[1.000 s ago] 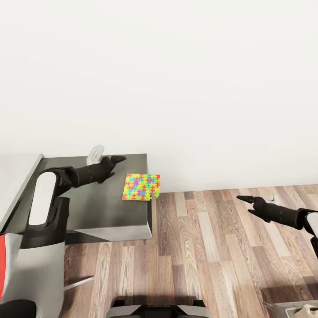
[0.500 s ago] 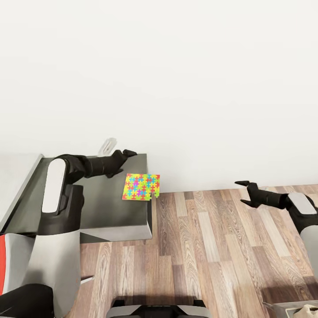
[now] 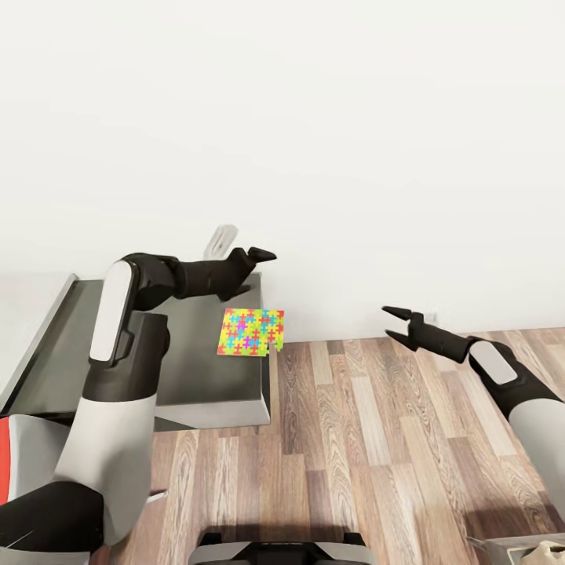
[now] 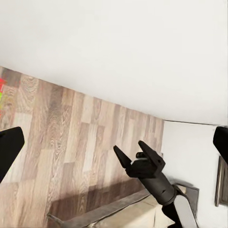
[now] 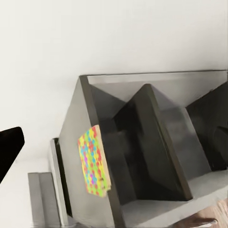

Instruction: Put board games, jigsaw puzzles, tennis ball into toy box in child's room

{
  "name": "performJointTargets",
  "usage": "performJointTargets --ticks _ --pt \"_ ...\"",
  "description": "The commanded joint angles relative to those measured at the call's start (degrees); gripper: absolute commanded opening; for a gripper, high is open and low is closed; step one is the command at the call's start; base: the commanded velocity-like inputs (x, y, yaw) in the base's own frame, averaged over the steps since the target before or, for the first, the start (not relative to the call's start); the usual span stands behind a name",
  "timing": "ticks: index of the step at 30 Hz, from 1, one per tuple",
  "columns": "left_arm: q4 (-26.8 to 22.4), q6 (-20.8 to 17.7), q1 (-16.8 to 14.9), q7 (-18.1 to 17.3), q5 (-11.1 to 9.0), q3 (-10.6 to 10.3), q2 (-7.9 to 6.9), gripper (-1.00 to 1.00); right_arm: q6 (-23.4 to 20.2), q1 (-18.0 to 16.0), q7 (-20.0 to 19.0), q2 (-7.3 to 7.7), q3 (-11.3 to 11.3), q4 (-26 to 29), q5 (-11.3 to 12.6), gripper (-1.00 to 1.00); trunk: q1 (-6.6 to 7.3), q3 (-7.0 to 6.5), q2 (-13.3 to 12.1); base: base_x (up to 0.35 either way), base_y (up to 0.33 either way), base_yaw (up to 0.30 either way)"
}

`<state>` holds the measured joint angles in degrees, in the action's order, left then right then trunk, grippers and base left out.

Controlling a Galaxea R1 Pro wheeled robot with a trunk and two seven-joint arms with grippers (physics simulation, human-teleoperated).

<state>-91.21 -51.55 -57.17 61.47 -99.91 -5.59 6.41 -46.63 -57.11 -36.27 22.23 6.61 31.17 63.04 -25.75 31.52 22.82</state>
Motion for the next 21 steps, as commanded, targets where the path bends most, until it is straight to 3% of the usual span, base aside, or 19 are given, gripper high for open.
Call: performJointTargets --ticks 1,5,12,21 --pt "-0.1 -0.1 -0.3 0.7 -1.2 -0.3 0.05 1.00 0.2 0.1 -2.1 0.29 0.8 0.1 0.0 1.00 -0.03 0.10 0.1 0.000 0.000 0.000" --pt "-0.3 0.2 -0.8 0.9 -4.4 -1.0 0.07 1.00 0.3 0.4 -6.5 0.80 2.0 0.7 -0.1 1.00 -0.03 0.27 0.1 0.000 0.000 0.000" --pt "-0.4 0.3 -1.1 1.0 -7.2 -1.3 -0.02 1.00 0.0 0.6 -9.1 1.06 2.7 1.0 -0.2 1.00 -0.03 0.79 0.1 0.000 0.000 0.000" --pt "-0.6 0.9 -1.2 1.1 -8.6 -1.4 -0.14 1.00 -0.3 0.7 -14.5 1.21 3.0 1.3 -0.2 1.00 -0.03 1.60 0.1 0.000 0.000 0.000"
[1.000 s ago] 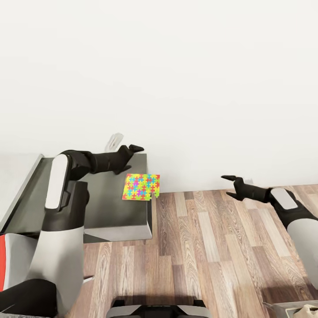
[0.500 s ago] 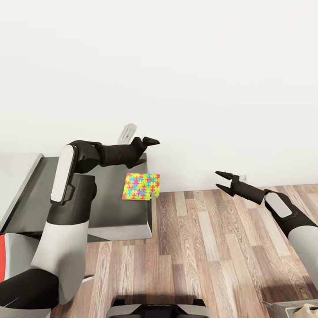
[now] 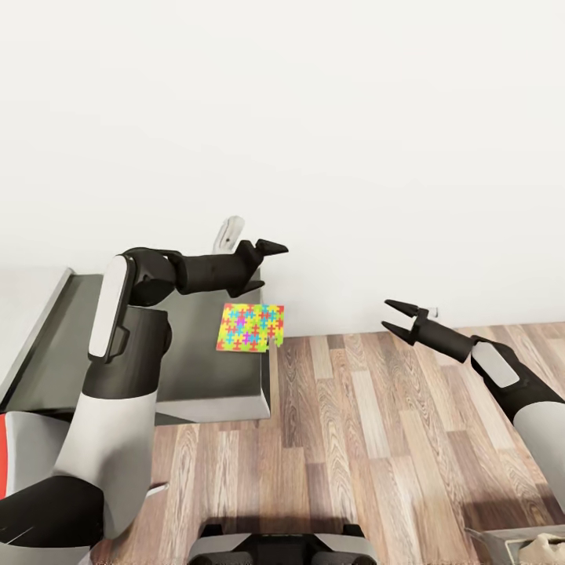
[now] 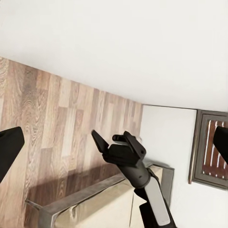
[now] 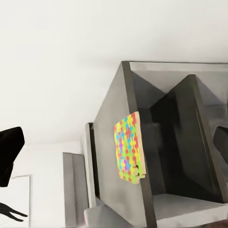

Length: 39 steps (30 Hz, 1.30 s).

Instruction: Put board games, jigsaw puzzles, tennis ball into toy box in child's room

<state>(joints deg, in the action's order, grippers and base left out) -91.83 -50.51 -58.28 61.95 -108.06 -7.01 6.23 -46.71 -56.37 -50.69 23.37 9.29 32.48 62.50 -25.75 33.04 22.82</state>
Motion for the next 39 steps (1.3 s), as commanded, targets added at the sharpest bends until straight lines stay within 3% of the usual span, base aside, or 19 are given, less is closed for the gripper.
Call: performJointTargets --ticks 1,17,30,39 --pt "0.0 0.1 -0.1 0.6 -0.6 0.1 -0.02 1.00 -0.3 -0.1 -0.9 0.08 0.3 -0.1 0.3 1.00 -0.03 0.18 0.1 0.000 0.000 0.000" --pt "-0.1 1.5 -0.2 0.5 -1.3 0.1 -0.10 1.00 -4.3 -0.1 -4.0 1.42 0.5 0.1 -0.7 1.00 -0.03 1.67 0.1 0.000 0.000 0.000" --pt "-0.1 1.9 -1.4 0.7 -2.2 -0.1 -0.08 1.00 -4.8 -0.2 -4.1 1.06 0.6 -0.4 -0.8 1.00 -0.03 2.89 0.1 0.000 0.000 0.000" --pt "-0.1 1.9 -2.4 0.7 -2.3 0.0 -0.14 1.00 -7.6 -0.2 -4.0 1.01 0.6 -0.5 -0.9 1.00 -0.03 3.73 0.1 0.000 0.000 0.000"
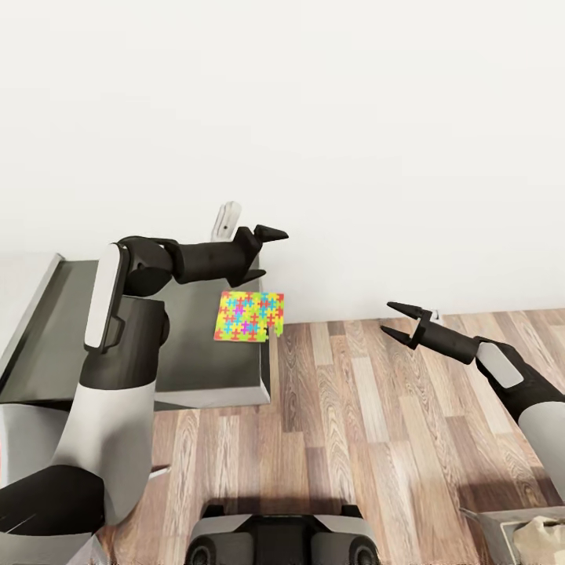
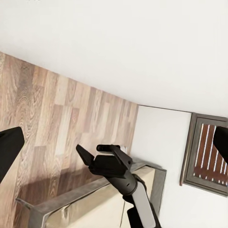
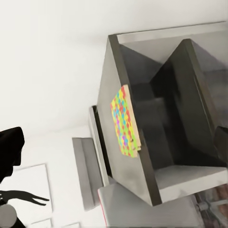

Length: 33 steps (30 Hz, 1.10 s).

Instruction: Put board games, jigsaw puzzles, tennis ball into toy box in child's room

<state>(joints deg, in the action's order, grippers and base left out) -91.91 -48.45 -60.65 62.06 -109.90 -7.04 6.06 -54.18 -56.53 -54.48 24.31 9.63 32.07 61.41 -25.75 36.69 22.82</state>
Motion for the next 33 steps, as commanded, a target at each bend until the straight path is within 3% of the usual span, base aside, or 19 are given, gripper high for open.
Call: performJointTargets --ticks 1,33 --pt "0.0 -0.2 -0.2 0.6 -0.5 0.1 0.03 1.00 -0.4 -0.1 -0.2 0.08 0.3 -0.1 0.2 1.00 -0.03 0.18 0.1 0.000 0.000 0.000" --pt "0.1 -0.2 -0.6 0.7 -0.5 -0.3 -0.18 1.00 -0.9 0.0 -0.3 -0.25 0.2 0.6 0.1 1.00 -0.03 2.89 0.1 0.000 0.000 0.000"
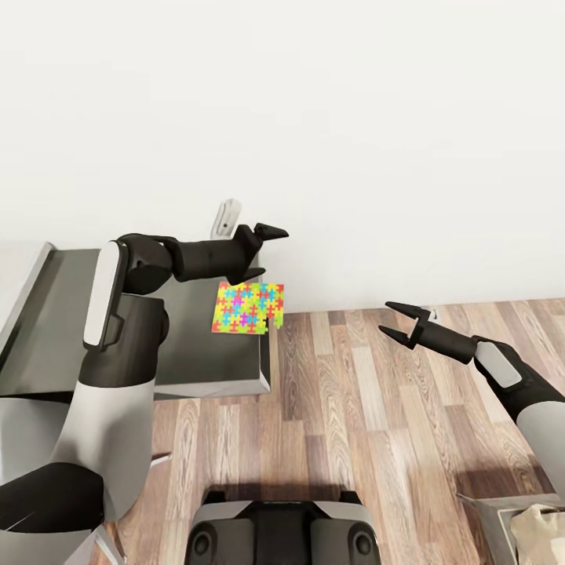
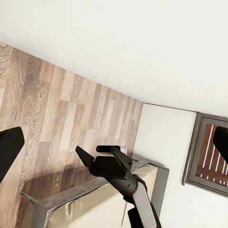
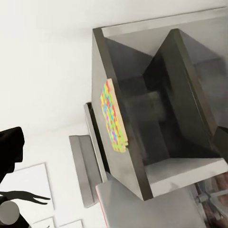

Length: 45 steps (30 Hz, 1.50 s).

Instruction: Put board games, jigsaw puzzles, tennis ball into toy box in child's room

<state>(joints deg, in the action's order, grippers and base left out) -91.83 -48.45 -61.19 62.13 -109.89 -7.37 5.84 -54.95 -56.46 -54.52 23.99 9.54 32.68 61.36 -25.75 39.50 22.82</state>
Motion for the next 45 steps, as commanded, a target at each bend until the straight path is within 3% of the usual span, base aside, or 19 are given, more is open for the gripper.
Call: performJointTargets --ticks 1,13,22,45 --pt "0.0 -0.2 -0.1 0.6 -0.5 0.1 0.04 1.00 -0.1 -0.1 -0.2 0.07 0.3 -0.1 0.2 1.00 -0.03 0.10 0.1 0.000 0.000 0.000" --pt "-0.1 -0.2 0.5 0.5 0.3 0.0 -0.16 1.00 0.2 0.0 -0.2 -0.07 0.4 0.4 0.2 1.00 -0.03 0.19 0.1 0.113 0.000 0.000" --pt "0.0 -0.2 0.6 0.5 -0.3 0.2 -0.21 1.00 0.3 0.0 -0.2 -0.38 0.4 0.5 0.0 1.00 -0.03 0.28 0.1 0.154 0.000 0.000" --pt "0.2 -0.2 0.6 0.5 -0.5 0.1 -0.13 1.00 0.0 -0.1 0.0 -0.44 0.3 0.4 -2.4 1.00 -0.03 2.18 0.1 0.011 0.000 0.000"
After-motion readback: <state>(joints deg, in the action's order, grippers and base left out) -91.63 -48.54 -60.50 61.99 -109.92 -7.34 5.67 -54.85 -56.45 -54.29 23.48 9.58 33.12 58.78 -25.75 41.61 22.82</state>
